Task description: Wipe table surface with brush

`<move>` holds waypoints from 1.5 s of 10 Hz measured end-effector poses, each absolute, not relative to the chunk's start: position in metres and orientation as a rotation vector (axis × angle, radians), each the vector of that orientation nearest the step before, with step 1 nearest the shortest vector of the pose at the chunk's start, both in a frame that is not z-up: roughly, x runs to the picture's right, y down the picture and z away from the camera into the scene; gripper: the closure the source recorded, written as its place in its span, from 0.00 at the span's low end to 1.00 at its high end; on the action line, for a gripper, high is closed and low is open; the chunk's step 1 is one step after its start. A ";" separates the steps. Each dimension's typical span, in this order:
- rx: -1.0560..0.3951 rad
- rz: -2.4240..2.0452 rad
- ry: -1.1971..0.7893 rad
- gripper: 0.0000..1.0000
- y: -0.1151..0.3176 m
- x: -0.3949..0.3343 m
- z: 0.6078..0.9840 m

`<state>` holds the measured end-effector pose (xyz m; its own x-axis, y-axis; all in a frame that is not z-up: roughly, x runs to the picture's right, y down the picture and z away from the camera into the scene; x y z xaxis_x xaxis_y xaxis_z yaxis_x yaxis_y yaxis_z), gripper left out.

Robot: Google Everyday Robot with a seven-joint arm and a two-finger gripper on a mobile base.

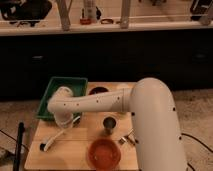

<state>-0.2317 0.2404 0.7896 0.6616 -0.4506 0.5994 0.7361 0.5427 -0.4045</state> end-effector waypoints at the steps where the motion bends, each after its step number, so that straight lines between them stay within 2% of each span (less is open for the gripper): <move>1: -0.711 -0.780 -0.480 1.00 0.254 -0.234 0.778; 4: -0.758 -0.846 -0.489 1.00 0.273 -0.224 0.751; 8: -0.770 -0.794 -0.406 1.00 0.261 -0.167 0.737; 12: -0.732 -0.728 -0.339 1.00 0.229 -0.145 0.747; 15: -0.687 -0.727 -0.367 1.00 0.215 -0.162 0.762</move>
